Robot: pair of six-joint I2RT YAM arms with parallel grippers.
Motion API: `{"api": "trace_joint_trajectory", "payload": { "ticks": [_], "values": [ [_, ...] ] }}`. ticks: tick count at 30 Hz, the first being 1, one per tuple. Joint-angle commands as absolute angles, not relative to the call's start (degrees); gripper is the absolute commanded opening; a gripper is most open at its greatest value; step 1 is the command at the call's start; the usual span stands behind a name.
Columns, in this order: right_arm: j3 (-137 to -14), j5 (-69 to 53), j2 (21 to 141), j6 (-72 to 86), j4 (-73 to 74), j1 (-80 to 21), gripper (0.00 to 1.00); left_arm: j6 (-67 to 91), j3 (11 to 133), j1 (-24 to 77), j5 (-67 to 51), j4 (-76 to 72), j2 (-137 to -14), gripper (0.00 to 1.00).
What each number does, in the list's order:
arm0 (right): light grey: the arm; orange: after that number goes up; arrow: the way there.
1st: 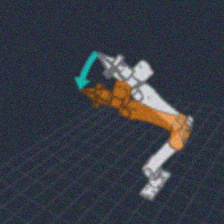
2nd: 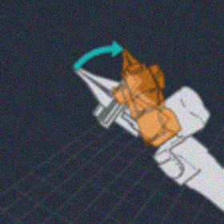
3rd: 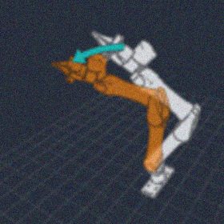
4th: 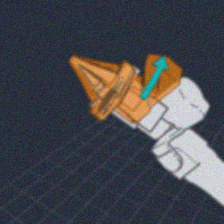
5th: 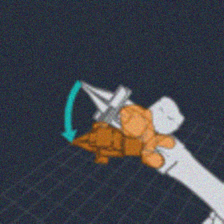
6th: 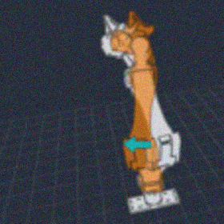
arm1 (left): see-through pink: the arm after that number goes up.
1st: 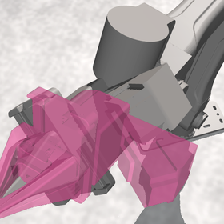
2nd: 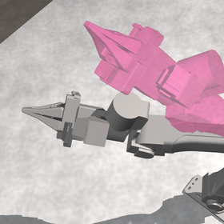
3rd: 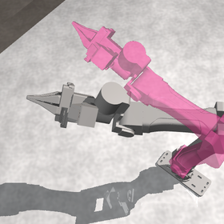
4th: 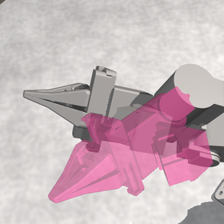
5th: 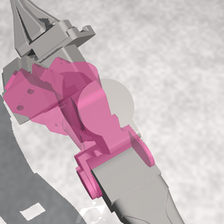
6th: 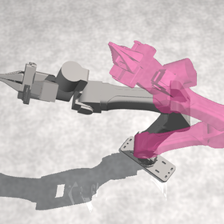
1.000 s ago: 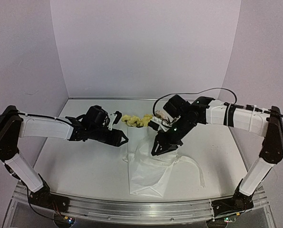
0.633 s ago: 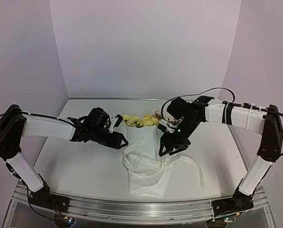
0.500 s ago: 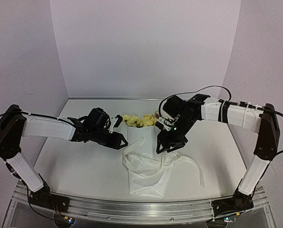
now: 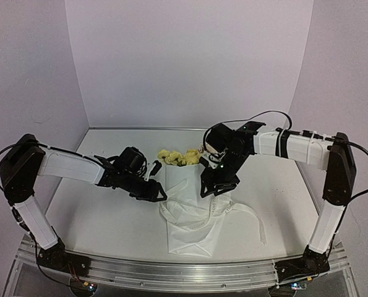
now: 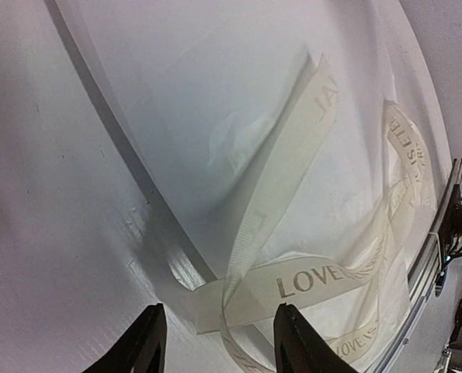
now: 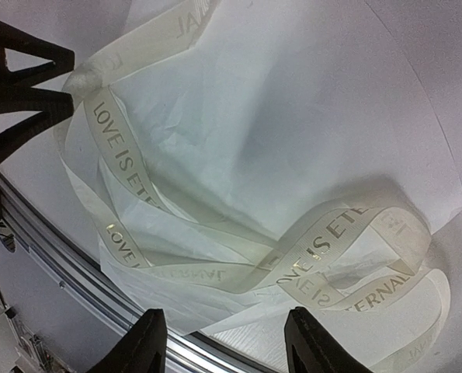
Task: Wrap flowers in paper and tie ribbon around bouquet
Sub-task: Place the right side of the ribbon on the folded bouquet, then cross the ribbon over the folded bouquet.
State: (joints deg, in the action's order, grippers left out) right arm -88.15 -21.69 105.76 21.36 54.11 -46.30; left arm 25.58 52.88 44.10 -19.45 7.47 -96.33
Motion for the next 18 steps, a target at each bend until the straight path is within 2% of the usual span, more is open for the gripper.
{"api": "trace_joint_trajectory", "payload": {
  "ticks": [1, 5, 9, 14, 18],
  "values": [
    [-90.8, -21.4, 106.4, 18.8, 54.6, -46.9, 0.52, 26.0, 55.5, 44.6, -21.4, 6.7, -98.6, 0.45],
    [-91.0, -20.9, 107.0, 14.8, 53.9, -48.2, 0.48, 26.1, 55.4, 44.7, -20.9, 5.7, -97.7, 0.35],
    [-90.4, -20.2, 107.8, 10.1, 51.9, -49.7, 0.45, 25.8, 54.9, 44.7, -19.7, 4.5, -95.7, 0.29],
    [-90.2, -19.7, 109.7, 6.5, 48.3, -50.7, 0.45, 25.1, 54.7, 44.7, -19.5, 4.0, -94.6, 0.12],
    [-90.9, -20.2, 111.4, 5.5, 45.6, -51.0, 0.46, 24.6, 53.6, 44.7, -18.5, 3.7, -92.8, 0.05]
  ]
}}
